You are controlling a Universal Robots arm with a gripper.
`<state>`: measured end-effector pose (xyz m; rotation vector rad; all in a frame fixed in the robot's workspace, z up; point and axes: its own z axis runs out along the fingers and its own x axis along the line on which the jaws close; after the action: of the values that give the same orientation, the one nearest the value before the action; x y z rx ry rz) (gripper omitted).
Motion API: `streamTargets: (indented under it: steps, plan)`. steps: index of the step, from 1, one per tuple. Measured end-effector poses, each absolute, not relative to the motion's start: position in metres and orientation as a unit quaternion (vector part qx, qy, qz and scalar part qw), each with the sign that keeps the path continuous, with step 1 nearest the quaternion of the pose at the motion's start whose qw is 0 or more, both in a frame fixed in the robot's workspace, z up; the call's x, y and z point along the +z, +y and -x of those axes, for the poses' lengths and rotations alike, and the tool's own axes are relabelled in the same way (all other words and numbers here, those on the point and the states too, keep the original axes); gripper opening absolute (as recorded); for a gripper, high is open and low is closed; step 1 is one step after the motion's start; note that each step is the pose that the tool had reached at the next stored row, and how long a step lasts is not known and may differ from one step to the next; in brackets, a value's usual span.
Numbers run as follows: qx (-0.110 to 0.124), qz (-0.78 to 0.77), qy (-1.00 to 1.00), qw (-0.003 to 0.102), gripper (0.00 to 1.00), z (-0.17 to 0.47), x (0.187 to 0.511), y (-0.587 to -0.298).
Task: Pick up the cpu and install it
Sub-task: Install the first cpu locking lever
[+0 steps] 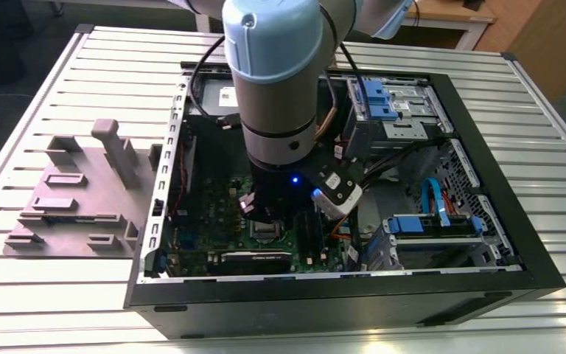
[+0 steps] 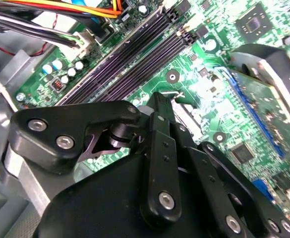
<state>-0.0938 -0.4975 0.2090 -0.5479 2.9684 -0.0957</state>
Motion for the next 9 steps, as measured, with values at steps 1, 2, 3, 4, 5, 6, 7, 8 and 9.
streamTargets:
  steps: [1,2,3,4,5,6,7,8,9]
  plan:
    - [-0.032,0.181,0.981,0.061,0.10,0.094,0.211,-0.498]
    - [-0.032,0.181,0.981,0.060,0.10,0.094,0.214,-0.498]
    - [-0.032,0.181,0.981,0.060,0.10,0.094,0.217,-0.498]
    - [-0.032,0.181,0.981,0.060,0.10,0.094,0.220,-0.498]
    - [-0.033,0.181,0.981,0.059,0.10,0.094,0.223,-0.498]
    - [-0.033,0.181,0.981,0.059,0.10,0.094,0.224,-0.498]
    - [-0.033,0.181,0.981,0.059,0.10,0.094,0.224,-0.498]
    - [-0.033,0.181,0.981,0.059,0.10,0.094,0.224,-0.498]
    - [-0.033,0.181,0.981,0.059,0.10,0.094,0.224,-0.498]
